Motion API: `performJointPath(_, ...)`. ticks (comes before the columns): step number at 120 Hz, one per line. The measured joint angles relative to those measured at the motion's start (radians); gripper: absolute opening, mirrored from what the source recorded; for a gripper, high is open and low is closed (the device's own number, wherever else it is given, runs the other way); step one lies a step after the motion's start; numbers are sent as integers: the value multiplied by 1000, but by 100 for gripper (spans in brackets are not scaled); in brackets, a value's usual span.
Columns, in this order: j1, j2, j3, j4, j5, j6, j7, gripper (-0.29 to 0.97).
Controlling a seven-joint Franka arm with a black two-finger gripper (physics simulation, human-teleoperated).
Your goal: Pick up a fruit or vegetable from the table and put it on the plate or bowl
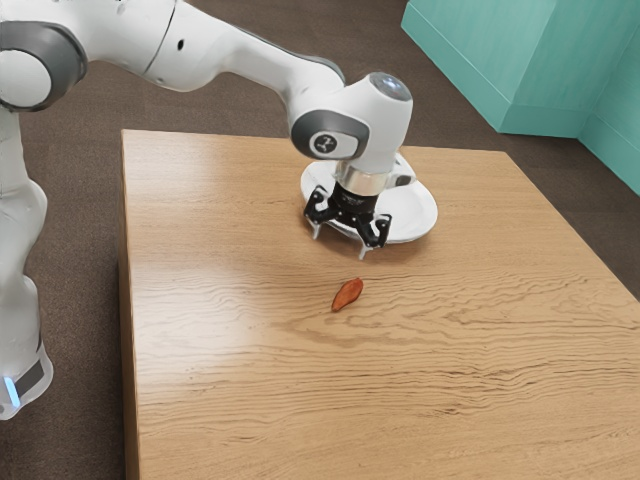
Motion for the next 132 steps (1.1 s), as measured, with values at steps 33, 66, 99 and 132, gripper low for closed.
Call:
performJointPath(33, -34, 37, -2, 3, -8, 76, 65, 67)
performJointPath(66, -43, 19, 0, -31, -55, 114, 103, 67)
performJointPath(99, -49, -10, -2, -113, -71, 153, 111, 67)
performJointPath(132, -72, 26, -5, -106, -65, 192, 114, 67)
